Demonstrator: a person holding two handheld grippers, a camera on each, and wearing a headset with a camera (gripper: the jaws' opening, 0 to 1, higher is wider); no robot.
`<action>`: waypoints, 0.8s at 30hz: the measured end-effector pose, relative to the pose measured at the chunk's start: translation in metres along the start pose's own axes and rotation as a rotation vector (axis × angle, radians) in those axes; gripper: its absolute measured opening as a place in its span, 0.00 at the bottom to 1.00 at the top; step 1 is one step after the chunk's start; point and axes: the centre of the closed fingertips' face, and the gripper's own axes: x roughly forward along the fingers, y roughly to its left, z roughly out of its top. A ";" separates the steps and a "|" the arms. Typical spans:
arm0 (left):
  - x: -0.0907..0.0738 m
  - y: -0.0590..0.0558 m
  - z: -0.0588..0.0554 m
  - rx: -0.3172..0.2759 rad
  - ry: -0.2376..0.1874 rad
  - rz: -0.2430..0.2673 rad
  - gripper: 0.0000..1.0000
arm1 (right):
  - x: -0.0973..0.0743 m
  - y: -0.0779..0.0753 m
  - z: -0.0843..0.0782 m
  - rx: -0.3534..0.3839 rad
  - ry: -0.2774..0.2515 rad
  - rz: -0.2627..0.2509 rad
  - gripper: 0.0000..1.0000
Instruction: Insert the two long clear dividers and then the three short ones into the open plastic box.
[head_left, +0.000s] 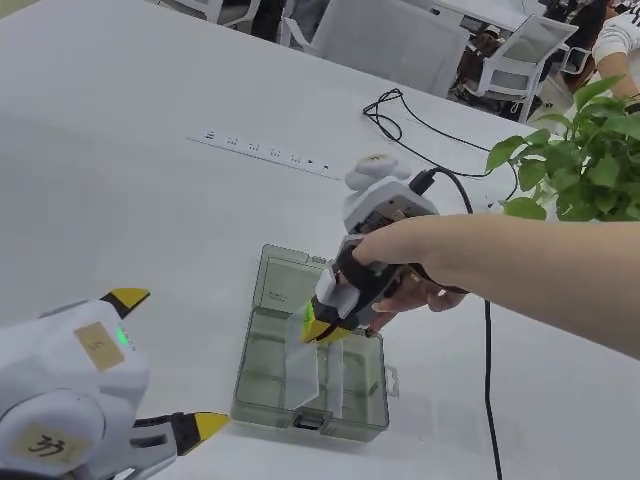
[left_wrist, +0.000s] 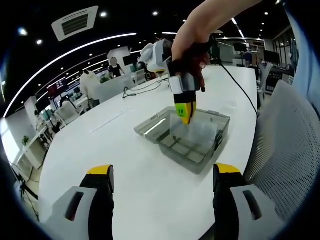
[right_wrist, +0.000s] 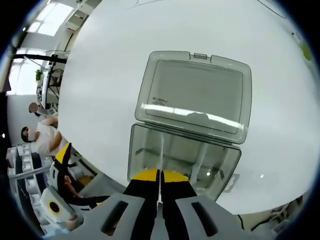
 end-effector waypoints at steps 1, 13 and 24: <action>0.000 0.000 0.000 0.003 0.002 0.000 0.83 | -0.001 0.002 -0.003 0.009 -0.001 0.001 0.02; 0.000 -0.001 0.002 0.010 -0.005 -0.003 0.83 | -0.006 0.008 -0.017 0.036 0.004 -0.050 0.02; -0.001 0.000 0.003 0.009 -0.013 0.000 0.83 | -0.004 -0.004 -0.009 0.065 -0.001 -0.058 0.02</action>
